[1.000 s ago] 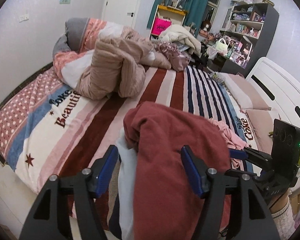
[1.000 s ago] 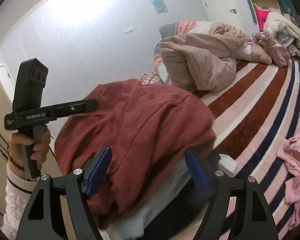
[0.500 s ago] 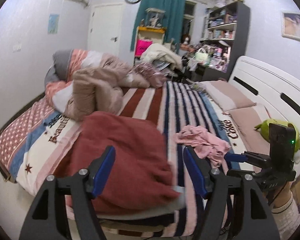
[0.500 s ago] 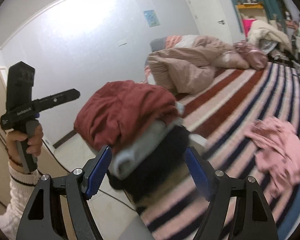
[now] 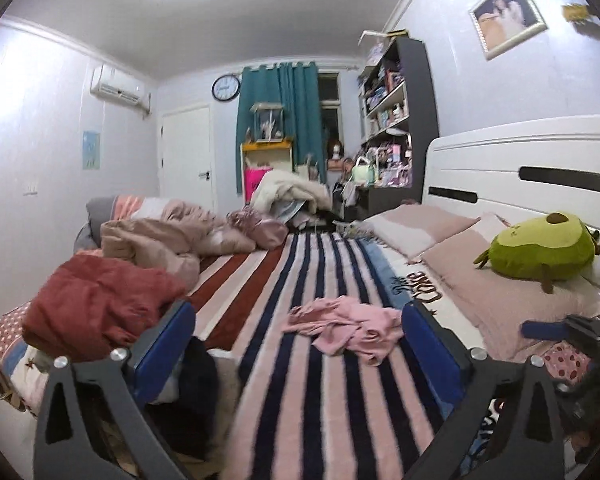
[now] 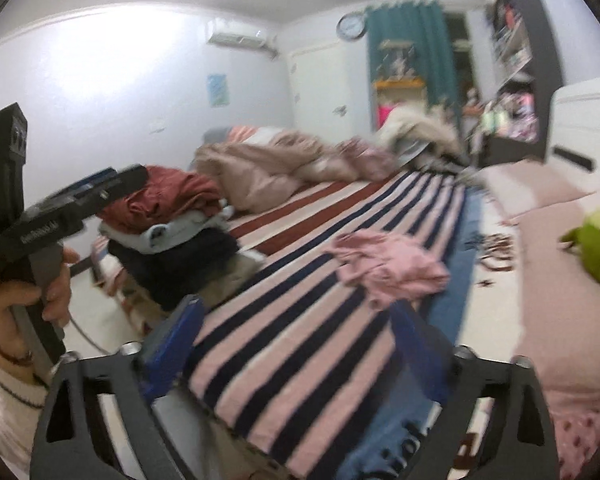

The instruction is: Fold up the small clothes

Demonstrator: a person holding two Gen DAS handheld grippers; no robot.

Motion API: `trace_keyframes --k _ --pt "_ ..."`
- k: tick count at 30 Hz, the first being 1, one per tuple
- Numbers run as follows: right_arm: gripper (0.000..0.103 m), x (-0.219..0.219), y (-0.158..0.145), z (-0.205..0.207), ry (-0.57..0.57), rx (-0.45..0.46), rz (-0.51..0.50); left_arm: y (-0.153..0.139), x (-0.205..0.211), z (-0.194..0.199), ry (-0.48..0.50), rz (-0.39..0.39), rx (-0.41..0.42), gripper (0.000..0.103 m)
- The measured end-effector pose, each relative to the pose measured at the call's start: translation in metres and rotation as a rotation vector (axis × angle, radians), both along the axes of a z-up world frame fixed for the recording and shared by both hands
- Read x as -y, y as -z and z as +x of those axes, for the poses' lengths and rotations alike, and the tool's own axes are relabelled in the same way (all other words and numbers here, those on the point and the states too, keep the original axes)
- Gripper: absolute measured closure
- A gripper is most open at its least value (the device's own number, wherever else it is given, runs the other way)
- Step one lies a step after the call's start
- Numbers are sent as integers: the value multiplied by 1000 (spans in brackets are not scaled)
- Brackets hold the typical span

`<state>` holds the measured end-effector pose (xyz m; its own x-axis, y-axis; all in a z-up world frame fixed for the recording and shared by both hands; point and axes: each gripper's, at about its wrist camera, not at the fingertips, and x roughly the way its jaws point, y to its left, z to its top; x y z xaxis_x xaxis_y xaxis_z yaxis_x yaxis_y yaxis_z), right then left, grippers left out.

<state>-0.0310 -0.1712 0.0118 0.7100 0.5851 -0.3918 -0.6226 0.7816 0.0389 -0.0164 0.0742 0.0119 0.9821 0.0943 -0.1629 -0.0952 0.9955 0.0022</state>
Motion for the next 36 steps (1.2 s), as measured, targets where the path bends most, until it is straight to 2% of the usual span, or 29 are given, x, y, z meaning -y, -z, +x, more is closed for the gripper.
trace_keyframes --k 3,6,15,36 --pt "0 19 3 -18 72 75 -6 10 22 -1 3 -19 16 1" --pt "0 36 4 -28 124 111 -22 17 35 -2 30 -43 26 1" --pt "0 66 6 -26 178 94 33 28 59 4 32 -25 13 1" --pt "0 66 0 -31 181 117 58 39 56 12 -14 -24 -8 1"
